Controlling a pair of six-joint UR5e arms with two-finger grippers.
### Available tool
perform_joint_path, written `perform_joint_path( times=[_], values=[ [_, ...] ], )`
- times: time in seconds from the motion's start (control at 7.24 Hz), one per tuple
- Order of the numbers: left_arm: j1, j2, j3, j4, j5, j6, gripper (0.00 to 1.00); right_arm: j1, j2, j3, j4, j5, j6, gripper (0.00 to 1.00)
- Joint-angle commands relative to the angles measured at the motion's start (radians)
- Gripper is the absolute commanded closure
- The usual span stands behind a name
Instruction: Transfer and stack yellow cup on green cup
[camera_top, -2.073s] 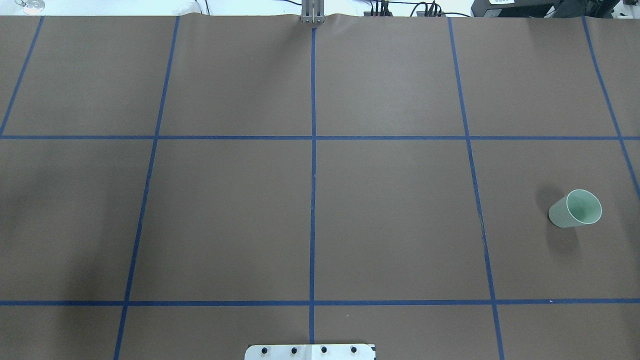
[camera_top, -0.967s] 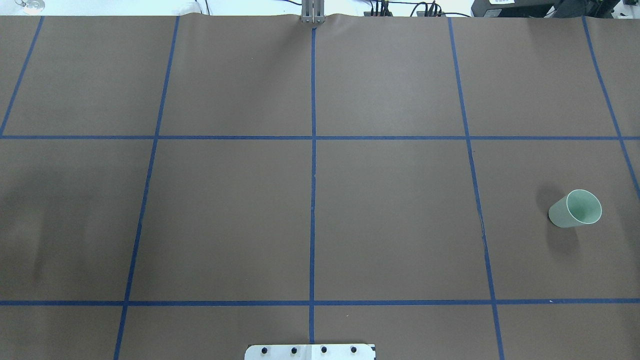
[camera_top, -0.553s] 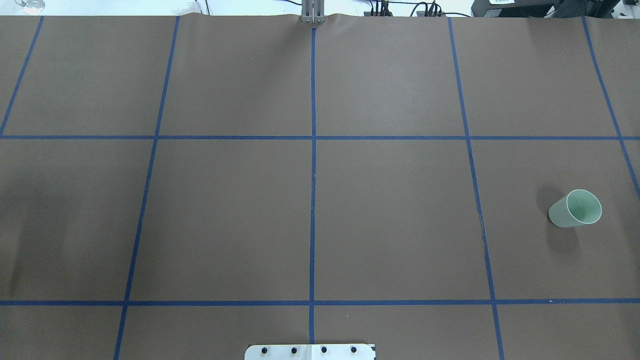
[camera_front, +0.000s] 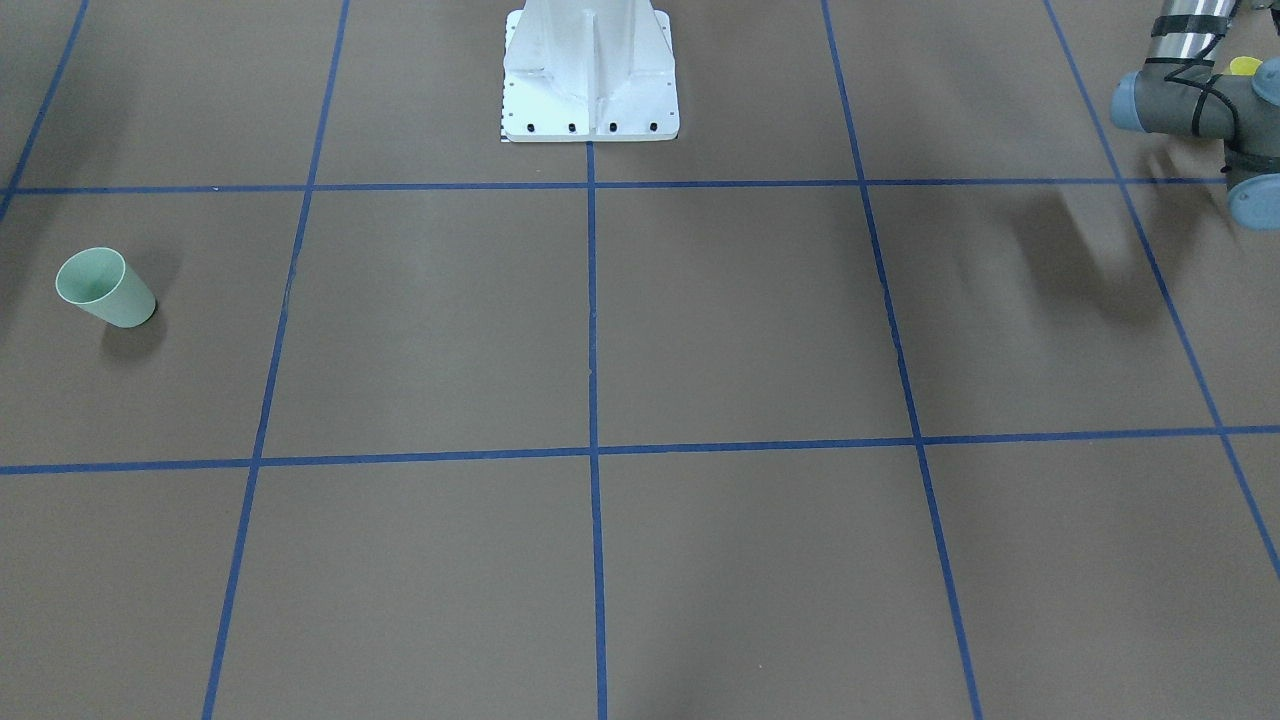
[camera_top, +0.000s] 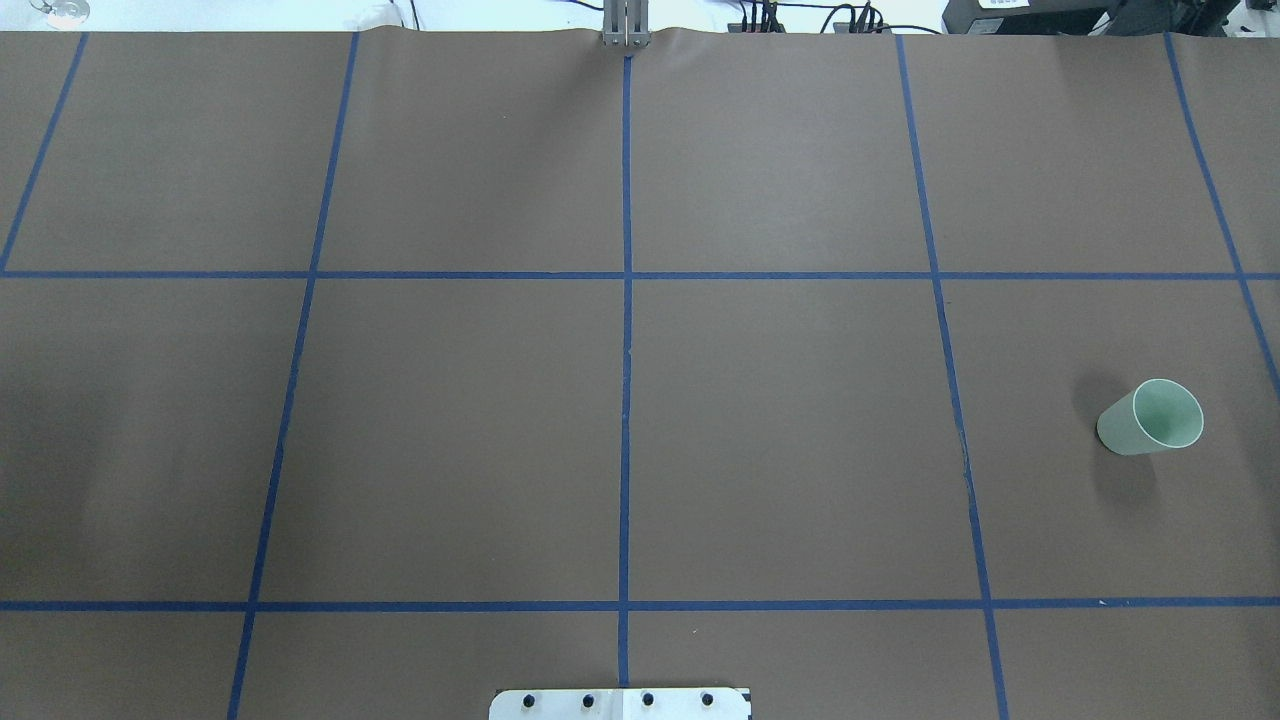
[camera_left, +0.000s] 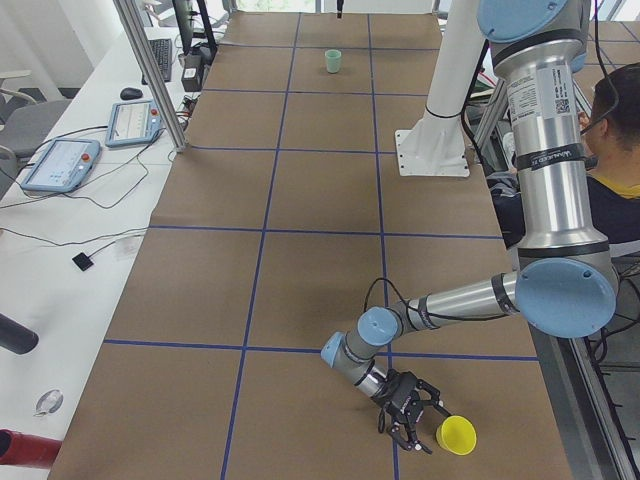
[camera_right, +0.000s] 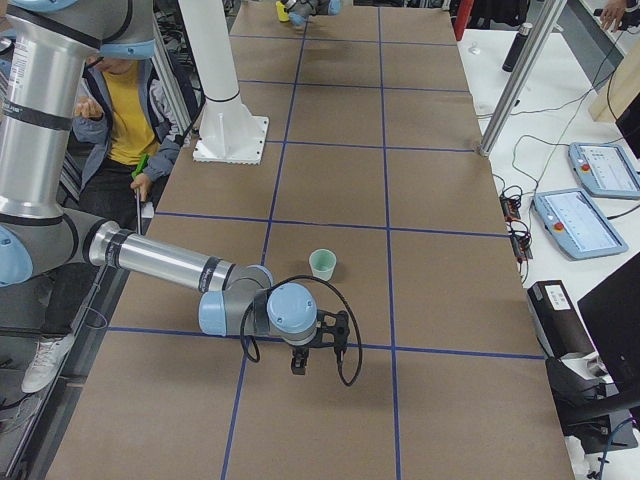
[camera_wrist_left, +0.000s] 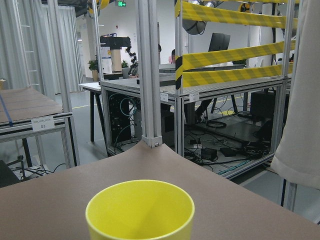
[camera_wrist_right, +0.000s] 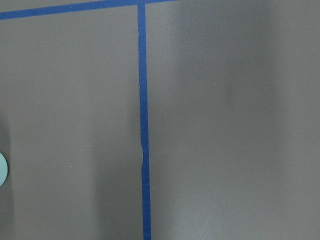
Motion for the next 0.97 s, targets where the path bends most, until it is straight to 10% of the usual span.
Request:
perform_joint_path(
  times=[0.0, 0.83],
  values=[
    [0.038, 0.001, 0.001, -0.001, -0.066, -0.003, 0.0, 0.0, 0.002, 0.001, 0.0, -0.001, 0.0, 0.0],
    [0.055, 0.001, 0.111, -0.024, -0.123, -0.001, 0.0, 0.0, 0.014, 0.001, 0.0, -0.001, 0.0, 0.0]
  ],
)
